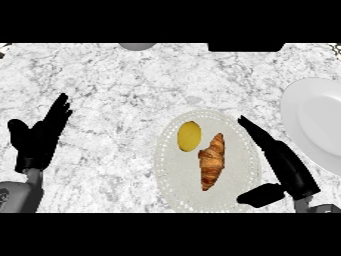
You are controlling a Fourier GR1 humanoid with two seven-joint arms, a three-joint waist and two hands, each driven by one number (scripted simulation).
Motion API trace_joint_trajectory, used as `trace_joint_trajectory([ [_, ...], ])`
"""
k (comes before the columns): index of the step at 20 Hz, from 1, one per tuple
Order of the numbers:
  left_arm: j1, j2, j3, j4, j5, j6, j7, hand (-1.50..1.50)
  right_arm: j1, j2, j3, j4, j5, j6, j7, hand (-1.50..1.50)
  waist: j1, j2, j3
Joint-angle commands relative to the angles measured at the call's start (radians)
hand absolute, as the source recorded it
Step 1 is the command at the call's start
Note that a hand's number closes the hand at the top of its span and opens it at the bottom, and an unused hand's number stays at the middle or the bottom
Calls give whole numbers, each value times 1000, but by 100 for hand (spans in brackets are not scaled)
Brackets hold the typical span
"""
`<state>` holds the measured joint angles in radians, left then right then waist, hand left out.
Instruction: Pick the croissant from the placemat and place it in the plate
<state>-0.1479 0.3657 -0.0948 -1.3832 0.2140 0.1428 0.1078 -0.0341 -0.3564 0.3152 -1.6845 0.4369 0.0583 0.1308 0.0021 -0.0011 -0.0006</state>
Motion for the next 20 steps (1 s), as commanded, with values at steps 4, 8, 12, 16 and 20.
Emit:
trace_joint_trajectory([
  [4,33,-21,20,-23,-31,-11,-4,0,-85,62,66,43,144,63,181,-150,3,0,0],
  [8,-36,-33,39,-31,-27,-25,60,0,-146,91,78,59,165,150,248,-150,1,1,0],
  [12,-68,-82,39,-29,-90,18,93,0,-148,112,49,104,176,197,218,-150,-2,1,1],
  [16,-17,-52,69,-90,-68,-47,125,0,-172,198,89,218,260,152,222,-150,3,1,1],
  [20,-74,-95,101,55,-118,-62,29,0,-190,142,-24,181,233,252,197,-150,-3,1,1],
])
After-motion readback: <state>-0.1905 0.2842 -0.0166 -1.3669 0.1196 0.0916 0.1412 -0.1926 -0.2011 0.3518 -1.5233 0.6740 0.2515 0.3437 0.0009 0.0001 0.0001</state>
